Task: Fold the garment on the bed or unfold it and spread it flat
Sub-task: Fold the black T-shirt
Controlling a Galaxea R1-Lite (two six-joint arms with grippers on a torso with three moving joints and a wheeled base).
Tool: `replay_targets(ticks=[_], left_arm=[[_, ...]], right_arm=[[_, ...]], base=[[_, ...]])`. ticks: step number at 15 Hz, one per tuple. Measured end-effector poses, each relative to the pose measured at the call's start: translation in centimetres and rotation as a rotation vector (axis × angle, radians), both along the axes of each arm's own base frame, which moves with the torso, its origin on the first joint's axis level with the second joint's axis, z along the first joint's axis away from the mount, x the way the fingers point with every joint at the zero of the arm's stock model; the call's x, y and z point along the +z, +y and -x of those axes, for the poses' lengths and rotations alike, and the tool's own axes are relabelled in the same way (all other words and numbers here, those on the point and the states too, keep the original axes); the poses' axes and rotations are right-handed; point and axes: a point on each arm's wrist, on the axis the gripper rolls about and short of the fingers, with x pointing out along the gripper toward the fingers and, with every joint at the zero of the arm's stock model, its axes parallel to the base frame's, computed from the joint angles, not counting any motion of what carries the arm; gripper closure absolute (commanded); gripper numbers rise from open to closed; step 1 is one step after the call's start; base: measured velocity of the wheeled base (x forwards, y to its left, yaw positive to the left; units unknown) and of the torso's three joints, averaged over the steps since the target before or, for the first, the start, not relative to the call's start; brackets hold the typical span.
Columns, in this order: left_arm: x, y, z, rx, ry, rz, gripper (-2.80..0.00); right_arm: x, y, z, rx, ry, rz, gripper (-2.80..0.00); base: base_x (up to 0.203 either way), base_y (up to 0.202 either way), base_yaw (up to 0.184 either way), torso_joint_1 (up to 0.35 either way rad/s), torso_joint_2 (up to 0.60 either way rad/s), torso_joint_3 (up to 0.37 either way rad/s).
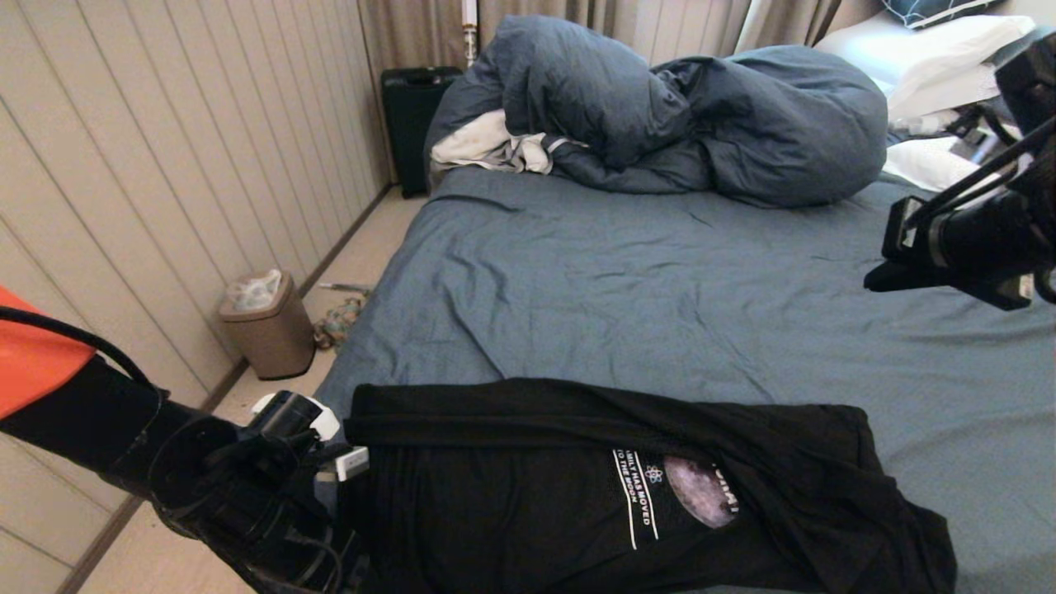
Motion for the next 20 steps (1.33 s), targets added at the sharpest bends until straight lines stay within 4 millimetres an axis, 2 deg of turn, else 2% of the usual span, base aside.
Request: replay_targets(ticks=[5,8,11,13,17,20], left_arm=[[0.9,-1.5,-0.7,-0.031,0.053,0.035,-2.8],[1.0,-1.4,-0.7,-0.032,0.026,0.044,-2.8],[1.3,-0.4,-0.3,-0.009,-0.077,0.047,-2.8],[0.5,0.8,-0.2,-0.003,-0.19,0.03,-2.8],[-3.1,3.6,-1.0,-0.068,-0.439,-0.041,-2.8],[-3.7,4.5,-0.5,-0.063,-0.492,-0.049,-2.8]], right_arm=[[1.3,-0.1,0.9,0.018,-0.05,0.024,0.0],[1.4,0.0,1.0,0.023,-0.055,0.023,0.0],[0.8,0.0,1.0,0.028,-0.031,0.016,0.0],[0.6,0.1,1.0,0.03,-0.023,0.02,0.0],[-0.1,0.0,0.8,0.026,0.006,0.022,0.0],[-0.1,0.2,0.6,0.031,0.003,0.021,0.0]], base=[[0.0,0.0,0.0,0.0,0.0,0.0],[0.0,0.0,0.0,0.0,0.0,0.0],[0.0,0.0,0.0,0.0,0.0,0.0],[0.0,0.0,0.0,0.0,0.0,0.0],[0.0,0.0,0.0,0.0,0.0,0.0],[0.0,0.0,0.0,0.0,0.0,0.0]])
